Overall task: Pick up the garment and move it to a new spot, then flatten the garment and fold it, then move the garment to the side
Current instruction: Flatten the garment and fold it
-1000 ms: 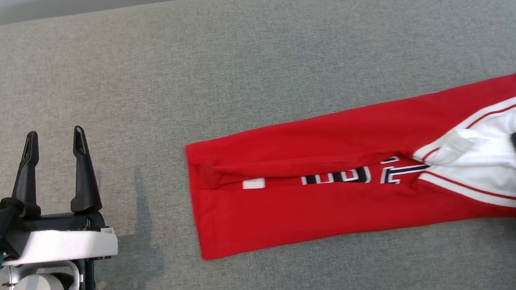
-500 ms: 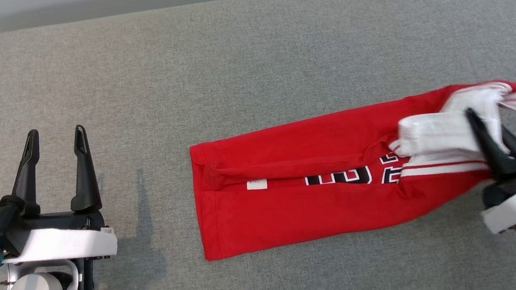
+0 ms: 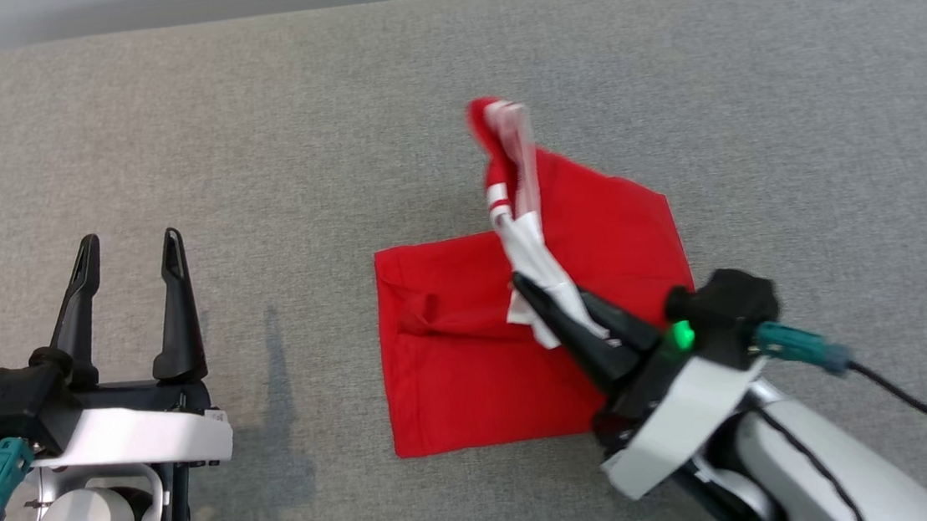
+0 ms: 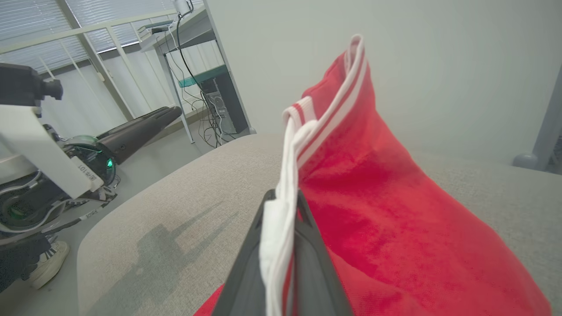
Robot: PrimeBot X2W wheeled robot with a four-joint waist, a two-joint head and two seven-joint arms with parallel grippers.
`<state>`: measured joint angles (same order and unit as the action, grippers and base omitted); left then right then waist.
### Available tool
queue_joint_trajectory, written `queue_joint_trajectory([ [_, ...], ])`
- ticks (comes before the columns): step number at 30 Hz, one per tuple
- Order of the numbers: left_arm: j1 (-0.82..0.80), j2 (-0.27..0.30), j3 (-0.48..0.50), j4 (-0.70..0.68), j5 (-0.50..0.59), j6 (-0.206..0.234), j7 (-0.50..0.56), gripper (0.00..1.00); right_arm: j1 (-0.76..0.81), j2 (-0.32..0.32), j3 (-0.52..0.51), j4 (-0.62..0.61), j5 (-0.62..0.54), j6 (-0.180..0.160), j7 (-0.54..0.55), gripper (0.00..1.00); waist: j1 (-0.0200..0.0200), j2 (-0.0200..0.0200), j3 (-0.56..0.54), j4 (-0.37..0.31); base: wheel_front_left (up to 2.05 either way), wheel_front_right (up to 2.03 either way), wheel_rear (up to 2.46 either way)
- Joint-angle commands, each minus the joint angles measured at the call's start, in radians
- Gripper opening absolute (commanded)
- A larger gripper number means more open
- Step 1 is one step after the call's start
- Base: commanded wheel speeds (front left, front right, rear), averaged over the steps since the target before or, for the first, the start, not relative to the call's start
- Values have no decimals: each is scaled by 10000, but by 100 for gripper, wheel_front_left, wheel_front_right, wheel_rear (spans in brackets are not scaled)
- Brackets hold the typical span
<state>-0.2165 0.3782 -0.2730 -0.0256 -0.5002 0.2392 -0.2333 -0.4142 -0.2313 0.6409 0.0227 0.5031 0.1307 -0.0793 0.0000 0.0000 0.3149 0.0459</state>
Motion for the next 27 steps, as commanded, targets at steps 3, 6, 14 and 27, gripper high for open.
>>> queue_joint_trajectory([
  [3, -257, -21, -25, 79, -2, -46, -35, 100, -502, 408, 701, 835, 247, 1, -138, 0, 0, 0, 128, 252, 0, 0, 0],
  [6, -324, -96, -80, 165, 10, -60, -52, 100, -885, 730, 1278, 1800, 461, 1, -335, 0, 0, 0, 219, 447, 0, 0, 0],
  [14, -349, -195, -154, 150, 65, 42, -95, 100, -1553, 1232, 2219, 3415, 1278, 1, -1109, 44, 0, 0, 398, 598, 0, 0, 0],
  [27, -177, 66, -83, 130, 53, 176, 0, 100, -726, 528, 810, 1376, 1784, 1, -1841, 100, 0, 0, 187, 109, 0, 0, 0],
])
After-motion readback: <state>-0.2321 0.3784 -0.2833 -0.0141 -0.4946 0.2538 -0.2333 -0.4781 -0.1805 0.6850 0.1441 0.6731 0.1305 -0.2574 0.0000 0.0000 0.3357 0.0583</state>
